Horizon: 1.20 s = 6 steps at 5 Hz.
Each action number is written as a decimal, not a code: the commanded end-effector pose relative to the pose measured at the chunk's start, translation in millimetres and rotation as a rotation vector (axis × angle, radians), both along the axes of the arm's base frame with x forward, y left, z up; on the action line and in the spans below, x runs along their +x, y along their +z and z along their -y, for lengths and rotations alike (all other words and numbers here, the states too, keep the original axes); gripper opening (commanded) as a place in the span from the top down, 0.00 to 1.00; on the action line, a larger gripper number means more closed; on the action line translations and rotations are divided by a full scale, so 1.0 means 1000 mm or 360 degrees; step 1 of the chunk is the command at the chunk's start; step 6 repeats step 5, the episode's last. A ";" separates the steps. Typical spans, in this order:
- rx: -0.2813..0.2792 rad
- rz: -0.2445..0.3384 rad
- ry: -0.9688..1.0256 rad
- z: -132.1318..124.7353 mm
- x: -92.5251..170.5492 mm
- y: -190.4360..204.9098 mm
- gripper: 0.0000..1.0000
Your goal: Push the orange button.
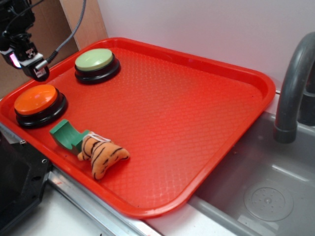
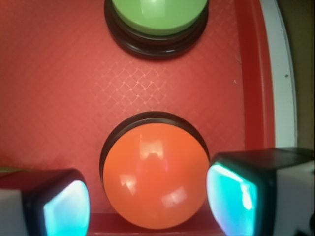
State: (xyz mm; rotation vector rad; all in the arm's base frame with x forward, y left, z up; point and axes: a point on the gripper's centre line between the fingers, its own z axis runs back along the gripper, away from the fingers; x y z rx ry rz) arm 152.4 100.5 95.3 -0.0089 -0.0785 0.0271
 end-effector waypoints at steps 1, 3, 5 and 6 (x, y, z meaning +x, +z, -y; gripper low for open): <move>0.0062 0.0110 -0.0005 -0.003 0.011 0.026 0.00; 0.0081 0.0153 -0.0034 0.002 0.010 0.041 0.00; 0.0067 0.0235 -0.0032 0.001 0.006 0.059 0.00; 0.0067 0.0235 -0.0032 0.001 0.006 0.059 0.00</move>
